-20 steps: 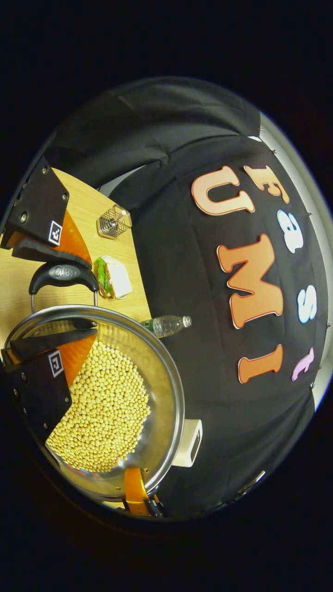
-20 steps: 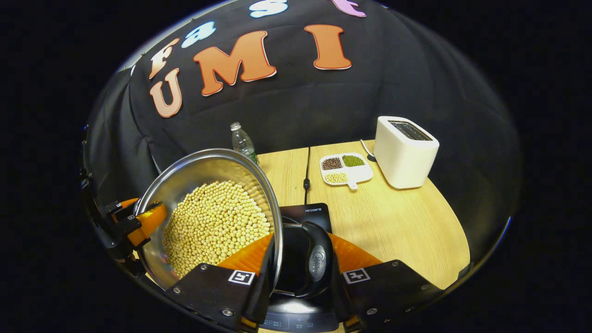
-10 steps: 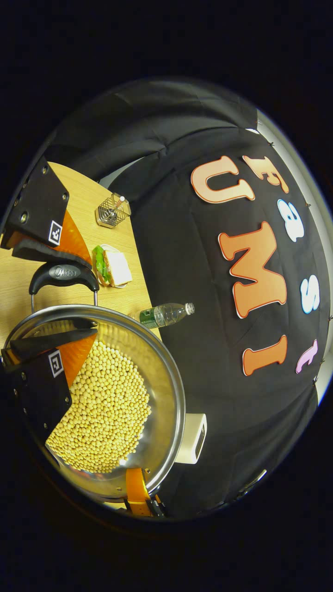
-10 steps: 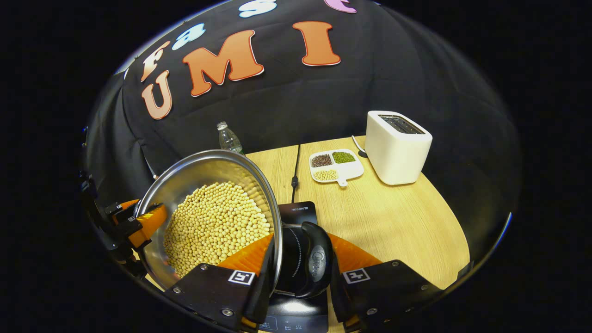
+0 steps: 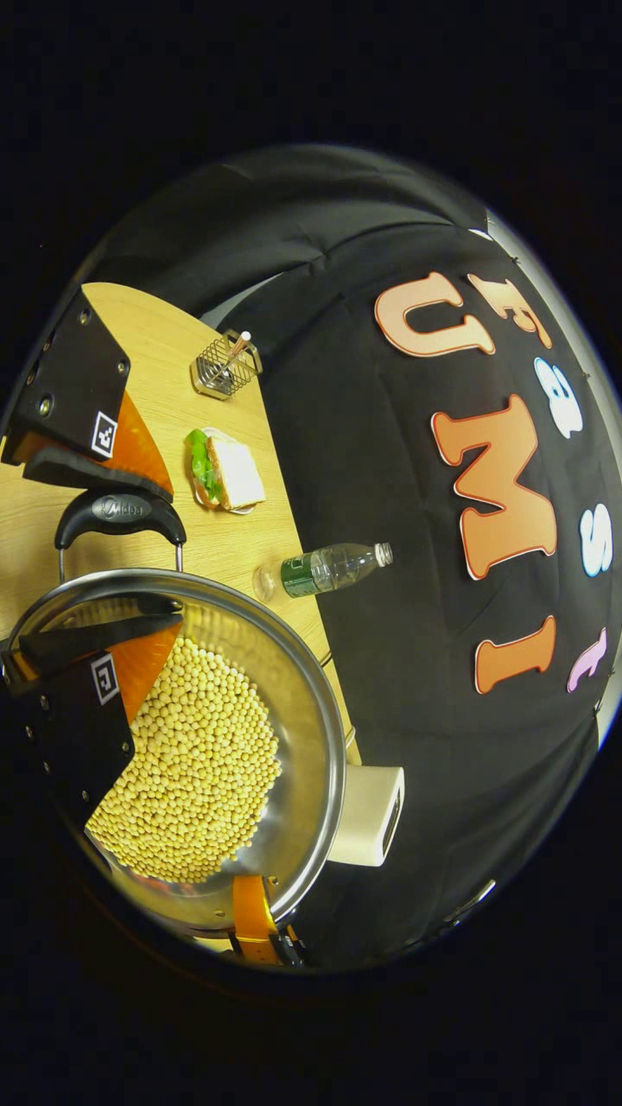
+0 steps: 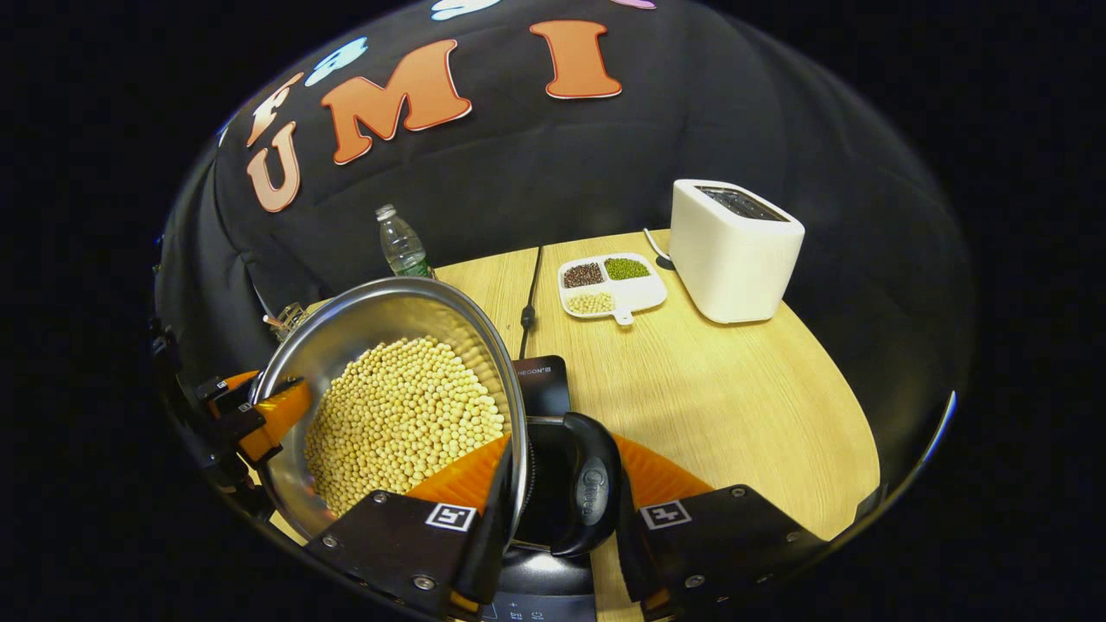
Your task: First push the handle of the pot to place it horizontally, then grasp the pot with both hands and set it on the induction cooktop.
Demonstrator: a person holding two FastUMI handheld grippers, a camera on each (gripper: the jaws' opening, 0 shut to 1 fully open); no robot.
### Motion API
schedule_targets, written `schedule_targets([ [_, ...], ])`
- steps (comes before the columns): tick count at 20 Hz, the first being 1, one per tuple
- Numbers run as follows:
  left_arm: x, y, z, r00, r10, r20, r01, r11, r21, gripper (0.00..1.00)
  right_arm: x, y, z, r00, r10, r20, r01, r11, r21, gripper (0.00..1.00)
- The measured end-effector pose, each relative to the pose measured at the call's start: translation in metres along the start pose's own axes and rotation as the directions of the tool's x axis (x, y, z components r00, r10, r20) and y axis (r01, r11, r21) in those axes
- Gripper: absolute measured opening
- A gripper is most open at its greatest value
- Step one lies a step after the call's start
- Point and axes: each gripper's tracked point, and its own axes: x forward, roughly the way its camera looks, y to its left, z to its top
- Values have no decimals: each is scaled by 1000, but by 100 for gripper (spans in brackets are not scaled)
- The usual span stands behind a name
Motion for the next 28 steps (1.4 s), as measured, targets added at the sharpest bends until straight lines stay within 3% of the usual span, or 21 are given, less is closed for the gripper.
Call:
schedule_targets([
  [14,26,-15,-20,997,-43,-66,42,999,-21,67,-3,-2,0,999,-28,-47,29,1000,8,55],
  [28,38,-20,-22,996,-57,-64,58,998,11,67,-7,-4,7,998,-17,-56,20,999,42,55],
])
